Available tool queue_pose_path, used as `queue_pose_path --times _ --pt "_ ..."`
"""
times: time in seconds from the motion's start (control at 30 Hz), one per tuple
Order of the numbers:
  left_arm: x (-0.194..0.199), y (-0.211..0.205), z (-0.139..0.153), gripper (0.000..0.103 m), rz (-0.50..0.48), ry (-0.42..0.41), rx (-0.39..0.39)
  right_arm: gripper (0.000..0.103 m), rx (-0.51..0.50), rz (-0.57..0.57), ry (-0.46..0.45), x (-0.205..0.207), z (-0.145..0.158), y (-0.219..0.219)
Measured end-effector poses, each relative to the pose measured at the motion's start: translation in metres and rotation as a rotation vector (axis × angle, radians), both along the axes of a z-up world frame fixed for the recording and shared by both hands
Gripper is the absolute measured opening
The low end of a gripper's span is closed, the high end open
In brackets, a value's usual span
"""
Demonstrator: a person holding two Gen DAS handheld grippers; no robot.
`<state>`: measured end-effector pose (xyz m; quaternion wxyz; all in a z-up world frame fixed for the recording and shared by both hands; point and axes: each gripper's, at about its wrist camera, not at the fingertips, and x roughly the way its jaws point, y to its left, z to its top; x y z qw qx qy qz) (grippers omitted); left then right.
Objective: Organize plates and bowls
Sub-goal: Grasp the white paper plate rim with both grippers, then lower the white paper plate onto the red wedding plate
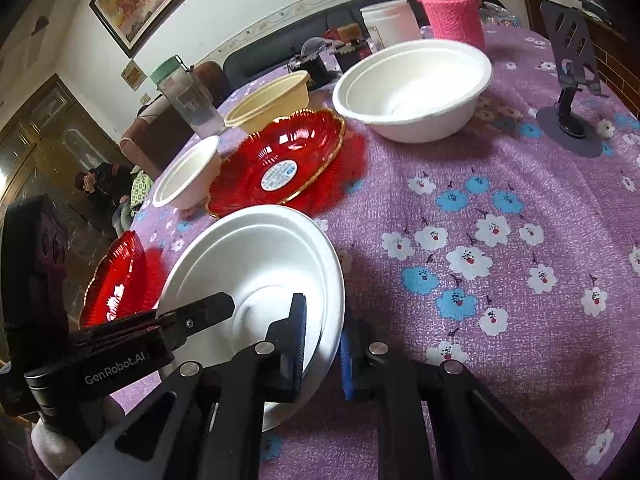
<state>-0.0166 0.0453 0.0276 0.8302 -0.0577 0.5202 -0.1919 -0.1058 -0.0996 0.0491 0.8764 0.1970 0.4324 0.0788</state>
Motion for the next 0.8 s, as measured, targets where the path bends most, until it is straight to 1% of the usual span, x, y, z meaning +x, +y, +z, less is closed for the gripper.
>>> queue_pose_path --times 0.17,0.23,0.33,0.47,0.53,0.63,0.73,0.8 --pt "-0.014 0.016 0.026 0.020 0.018 -0.060 -0.021 0.015 -0.021 0.014 -0.035 -0.005 0.021 0.014" --pt "-0.019 0.030 0.040 0.020 0.037 -0.093 -0.027 0.015 -0.025 0.037 -0.056 -0.004 0.033 0.027" --pt "-0.025 0.056 0.059 0.020 0.080 -0.134 -0.028 0.015 -0.036 0.083 -0.086 0.000 0.049 0.053" --pt "-0.029 0.101 0.076 0.020 0.162 -0.184 -0.017 0.016 -0.039 0.159 -0.105 0.012 0.060 0.098" --pt "-0.027 0.127 0.079 0.020 0.213 -0.191 -0.009 0.016 -0.032 0.205 -0.105 0.021 0.062 0.124" --pt "-0.022 0.166 0.073 0.020 0.292 -0.173 0.018 0.016 -0.026 0.268 -0.097 0.035 0.063 0.163" --pt "-0.018 0.203 0.062 0.020 0.367 -0.147 0.046 0.016 -0.052 0.326 -0.088 0.047 0.058 0.204" --pt "-0.015 0.221 0.054 0.020 0.405 -0.128 0.053 0.016 -0.075 0.354 -0.076 0.055 0.053 0.226"
